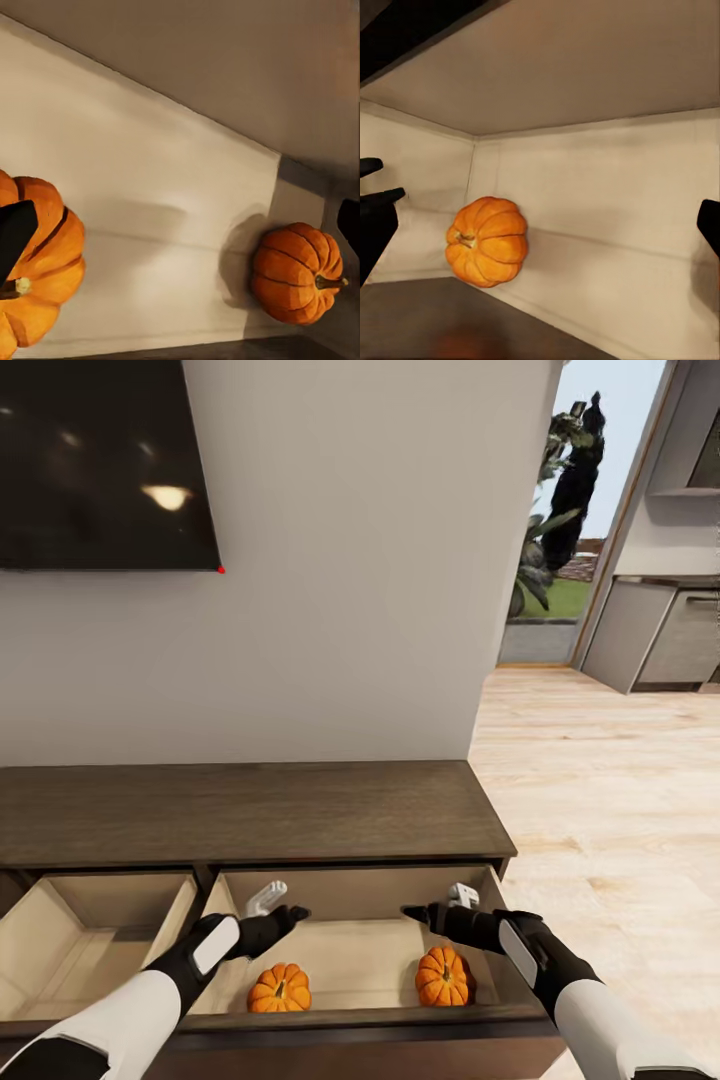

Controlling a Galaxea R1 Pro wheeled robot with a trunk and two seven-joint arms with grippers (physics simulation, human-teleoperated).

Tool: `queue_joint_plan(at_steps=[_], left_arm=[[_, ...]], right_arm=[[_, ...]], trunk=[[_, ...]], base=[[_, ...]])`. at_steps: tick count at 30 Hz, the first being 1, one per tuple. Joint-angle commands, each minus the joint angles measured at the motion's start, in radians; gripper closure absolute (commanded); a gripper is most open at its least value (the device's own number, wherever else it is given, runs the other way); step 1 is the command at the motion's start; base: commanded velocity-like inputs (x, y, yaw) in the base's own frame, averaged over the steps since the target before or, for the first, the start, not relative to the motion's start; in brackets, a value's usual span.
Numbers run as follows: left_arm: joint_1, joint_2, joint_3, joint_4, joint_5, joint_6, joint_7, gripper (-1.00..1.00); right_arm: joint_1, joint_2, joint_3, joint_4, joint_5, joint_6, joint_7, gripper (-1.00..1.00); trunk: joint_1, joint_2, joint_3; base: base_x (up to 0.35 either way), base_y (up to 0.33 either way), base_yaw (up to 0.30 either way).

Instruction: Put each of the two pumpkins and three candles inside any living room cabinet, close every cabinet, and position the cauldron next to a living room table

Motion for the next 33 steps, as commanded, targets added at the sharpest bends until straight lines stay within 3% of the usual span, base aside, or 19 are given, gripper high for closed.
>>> queue_joint_plan(at_steps=[1, 3, 8, 11, 14, 18, 25, 33], left_arm=[[0.0, 0.004, -0.02, 0.0, 0.0, 0.001, -0.033, -1.0], [-0.002, 0.015, -0.045, -0.001, 0.001, 0.002, -0.095, -1.0], [-0.003, 0.02, -0.053, -0.001, 0.001, 0.009, -0.119, -1.0], [-0.003, 0.033, -0.053, -0.012, 0.001, 0.06, -0.122, -1.0], [-0.003, 0.063, -0.053, -0.062, 0.004, 0.119, -0.138, -1.0], [-0.002, 0.084, -0.053, -0.084, 0.006, 0.154, -0.169, -1.0], [-0.001, 0.089, -0.053, -0.096, 0.006, 0.221, -0.182, -1.0], [-0.001, 0.082, -0.055, -0.091, 0.006, 0.231, -0.183, -1.0]], right_arm=[[0.0, 0.0, 0.0, 0.0, 0.001, 0.0, 0.012, -1.0], [0.0, -0.001, 0.002, 0.0, 0.0, 0.002, 0.047, -1.0], [0.0, -0.004, 0.003, -0.001, -0.001, 0.038, 0.071, -1.0], [0.0, -0.012, 0.003, -0.001, 0.0, 0.087, 0.073, -1.0], [0.0, -0.024, 0.003, -0.002, 0.001, 0.113, 0.074, -1.0], [-0.001, -0.028, 0.004, -0.004, 0.002, 0.157, 0.073, -1.0], [-0.001, -0.072, 0.004, -0.039, -0.004, 0.214, 0.077, -1.0], [-0.001, -0.081, 0.004, -0.044, -0.005, 0.217, 0.09, -1.0]], trunk=[[0.0, 0.0, 0.004], [-0.001, 0.001, 0.012], [-0.004, 0.002, 0.031], [-0.005, 0.003, 0.043], [-0.006, 0.003, 0.054], [-0.008, 0.004, 0.07], [-0.011, 0.006, 0.097], [-0.015, 0.008, 0.128]], base=[[0.0, 0.0, 0.0], [0.0, 0.0, 0.0], [0.0, 0.0, 0.0], [0.0, 0.0, 0.0], [0.0, 0.0, 0.0], [0.0, 0.0, 0.0], [0.0, 0.0, 0.0], [-0.1, 0.0, 0.0]])
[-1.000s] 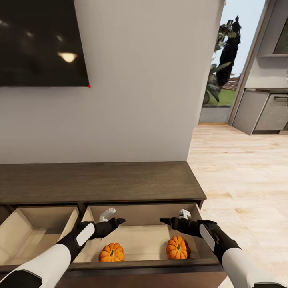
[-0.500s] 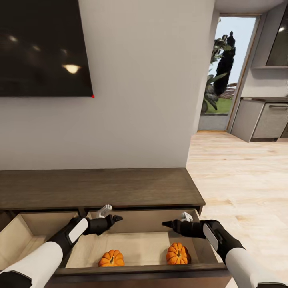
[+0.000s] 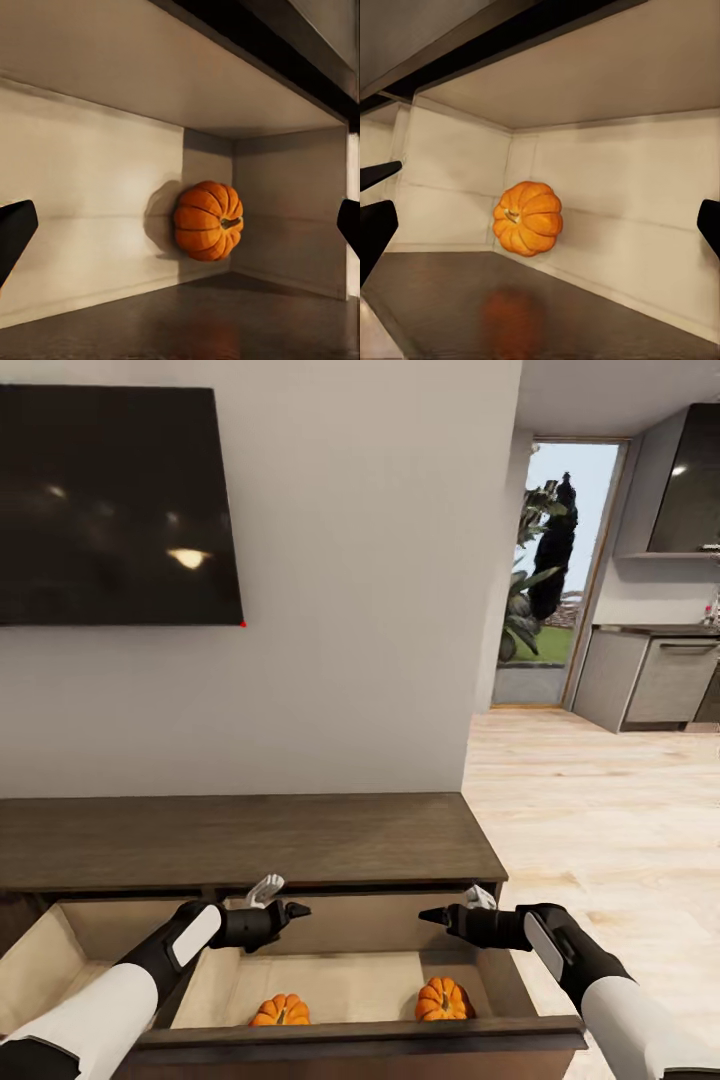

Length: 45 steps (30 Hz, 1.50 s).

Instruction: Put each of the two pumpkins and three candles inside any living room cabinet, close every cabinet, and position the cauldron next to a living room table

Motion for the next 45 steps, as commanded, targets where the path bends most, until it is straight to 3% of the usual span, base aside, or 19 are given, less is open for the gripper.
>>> queue_joint_plan(at_steps=[1, 14, 22, 25, 28, 34, 37, 40, 45], left_arm=[[0.0, 0.0, 0.0, 0.001, 0.0, 0.0, 0.0, -1.0], [0.002, -0.004, 0.0, 0.004, -0.001, -0.001, 0.0, -1.0], [0.013, -0.034, -0.001, 0.032, -0.005, -0.001, 0.003, -1.0], [0.014, -0.067, -0.001, 0.101, -0.006, -0.003, 0.004, -1.0], [0.015, -0.081, -0.001, 0.126, -0.006, -0.004, 0.003, -1.0], [0.038, -0.084, -0.004, 0.131, -0.008, -0.002, 0.003, -1.0], [0.057, -0.085, -0.061, 0.131, -0.008, -0.005, 0.003, -1.0], [0.083, -0.102, -0.177, 0.131, -0.007, -0.026, 0.003, -1.0], [0.118, -0.136, -0.241, 0.133, -0.008, -0.119, 0.01, -1.0]], right_arm=[[0.0, 0.0, 0.0, 0.0, 0.0, 0.0, 0.0, -1.0], [0.0, 0.004, 0.005, 0.0, 0.002, 0.0, 0.009, -1.0], [0.0, 0.009, 0.009, 0.008, 0.002, 0.0, 0.011, -1.0], [0.0, 0.009, 0.059, 0.012, 0.001, 0.0, 0.011, -1.0], [0.0, 0.004, 0.113, 0.013, -0.002, 0.004, 0.012, -1.0], [0.0, 0.006, 0.13, 0.026, 0.0, 0.034, 0.012, -1.0], [0.001, 0.007, 0.177, 0.083, 0.002, 0.03, 0.011, -1.0], [0.002, 0.01, 0.247, 0.181, 0.005, -0.001, 0.003, -1.0], [0.012, 0.013, 0.261, 0.276, 0.008, -0.078, -0.012, -1.0]], trunk=[[0.0, 0.0, 0.004], [-0.006, 0.003, 0.054], [-0.02, 0.027, 0.079], [-0.02, 0.027, 0.079], [-0.02, 0.027, 0.079], [-0.02, 0.027, 0.079], [-0.02, 0.027, 0.079], [-0.02, 0.027, 0.079], [-0.02, 0.027, 0.079]], base=[[-0.294, 0.0, 0.0], [-0.315, 0.0, 0.0], [-0.218, 0.0, 0.0], [-0.031, 0.0, 0.0], [-0.006, 0.0, 0.0], [0.0, 0.0, 0.0], [0.0, 0.0, 0.0], [0.0, 0.0, 0.0], [0.0, 0.0, 0.0]])
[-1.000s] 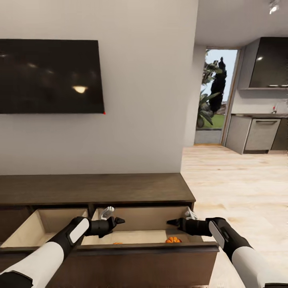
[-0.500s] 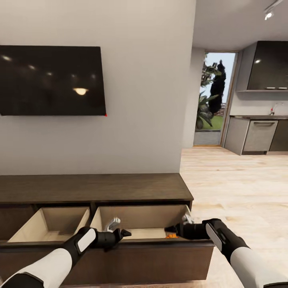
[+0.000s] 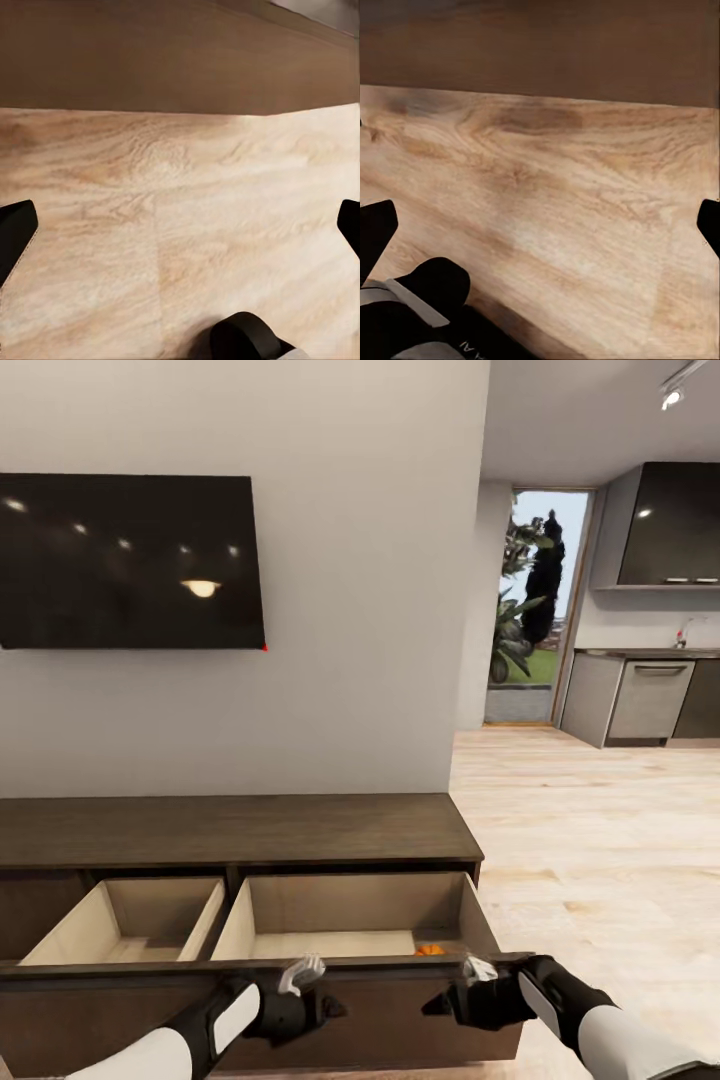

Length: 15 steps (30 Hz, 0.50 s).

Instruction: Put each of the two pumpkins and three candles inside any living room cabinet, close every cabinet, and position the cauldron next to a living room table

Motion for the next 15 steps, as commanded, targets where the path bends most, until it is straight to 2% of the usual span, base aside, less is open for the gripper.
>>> queue_joint_plan(at_steps=[1, 3, 5, 9, 11, 13, 15], left_arm=[[0.006, -0.006, -0.017, 0.003, 0.0, -0.023, 0.001, -1.0], [0.014, -0.018, -0.06, 0.026, 0.0, -0.054, 0.004, -1.0], [0.02, -0.039, -0.116, 0.088, 0.0, -0.106, 0.005, -1.0], [0.021, -0.049, -0.127, 0.133, 0.0, -0.187, 0.014, -1.0], [0.022, -0.056, -0.129, 0.161, 0.0, -0.258, 0.05, -1.0], [0.023, -0.072, -0.129, 0.19, 0.0, -0.392, 0.141, -1.0], [0.024, -0.081, -0.13, 0.199, 0.0, -0.464, 0.201, -1.0]], right_arm=[[0.002, 0.0, 0.001, 0.014, 0.003, -0.018, -0.008, -1.0], [0.012, 0.001, 0.002, 0.035, 0.021, -0.057, -0.027, -1.0], [0.028, 0.001, 0.003, 0.048, 0.049, -0.125, -0.047, -1.0], [0.032, 0.003, 0.004, 0.053, 0.052, -0.209, -0.059, -1.0], [0.036, 0.004, 0.004, 0.061, 0.052, -0.275, -0.081, -1.0], [0.054, 0.031, 0.005, 0.096, 0.052, -0.446, -0.181, -1.0], [0.06, 0.059, 0.004, 0.121, 0.052, -0.561, -0.28, -1.0]], trunk=[[0.0, 0.0, 0.0], [0.0, 0.0, 0.0], [0.0, 0.0, 0.0], [0.0, 0.0, 0.0], [0.0, 0.0, 0.0], [0.0, 0.0, 0.0], [0.0, 0.0, 0.0]], base=[[0.0, 0.0, 0.0], [0.0, 0.0, 0.0], [0.0, 0.0, 0.0], [0.0, 0.0, 0.0], [0.0, 0.0, 0.0], [0.0, 0.0, 0.0], [0.0, 0.0, 0.0]])
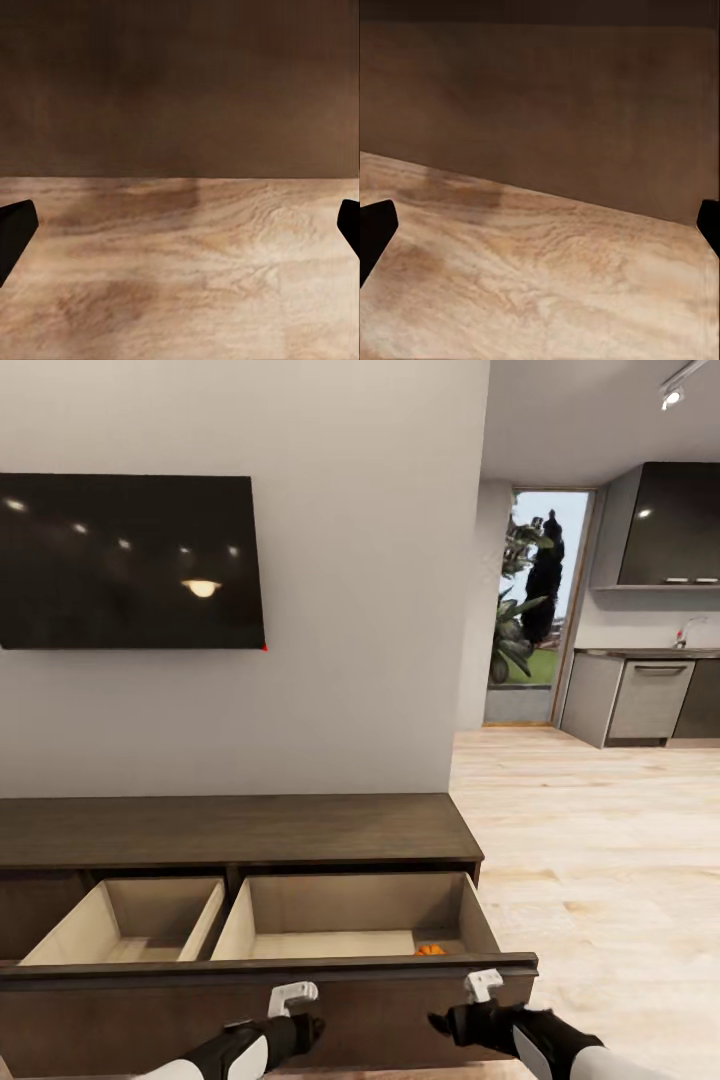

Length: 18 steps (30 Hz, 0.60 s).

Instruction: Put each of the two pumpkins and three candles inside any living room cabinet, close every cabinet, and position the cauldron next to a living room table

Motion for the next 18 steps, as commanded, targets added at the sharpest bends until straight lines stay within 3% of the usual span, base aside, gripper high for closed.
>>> queue_joint_plan(at_steps=[1, 4, 7, 9, 10, 18], left_arm=[[0.002, -0.003, 0.0, 0.002, 0.0, -0.024, 0.026, -1.0], [0.004, -0.014, -0.001, 0.006, -0.001, -0.058, 0.091, -1.0], [0.005, -0.018, -0.001, 0.005, -0.001, -0.068, 0.141, -1.0], [0.005, -0.024, -0.001, 0.003, -0.001, -0.1, 0.187, -1.0], [0.005, -0.028, -0.001, 0.002, -0.001, -0.141, 0.207, -1.0], [0.005, -0.028, -0.006, -0.006, -0.004, -0.165, 0.215, -1.0]], right_arm=[[0.003, 0.015, 0.0, 0.013, 0.0, -0.054, -0.055, -1.0], [0.015, 0.053, 0.0, 0.043, 0.002, -0.188, -0.211, -1.0], [0.024, 0.072, 0.001, 0.048, 0.004, -0.231, -0.275, -1.0], [0.029, 0.078, 0.0, 0.05, 0.005, -0.254, -0.307, -1.0], [0.031, 0.081, -0.001, 0.052, 0.002, -0.302, -0.323, -1.0], [0.038, 0.102, 0.0, 0.065, 0.007, -0.37, -0.361, -1.0]], trunk=[[0.0, 0.0, 0.0], [0.0, 0.0, 0.0], [0.0, 0.0, 0.0], [0.0, 0.0, 0.0], [0.0, 0.0, 0.0], [0.0, 0.0, 0.0]], base=[[0.0, 0.0, 0.0], [0.0, 0.0, 0.0], [0.0, 0.0, 0.0], [0.0, 0.0, 0.0], [0.0, 0.0, 0.0], [0.0, 0.0, 0.0]])
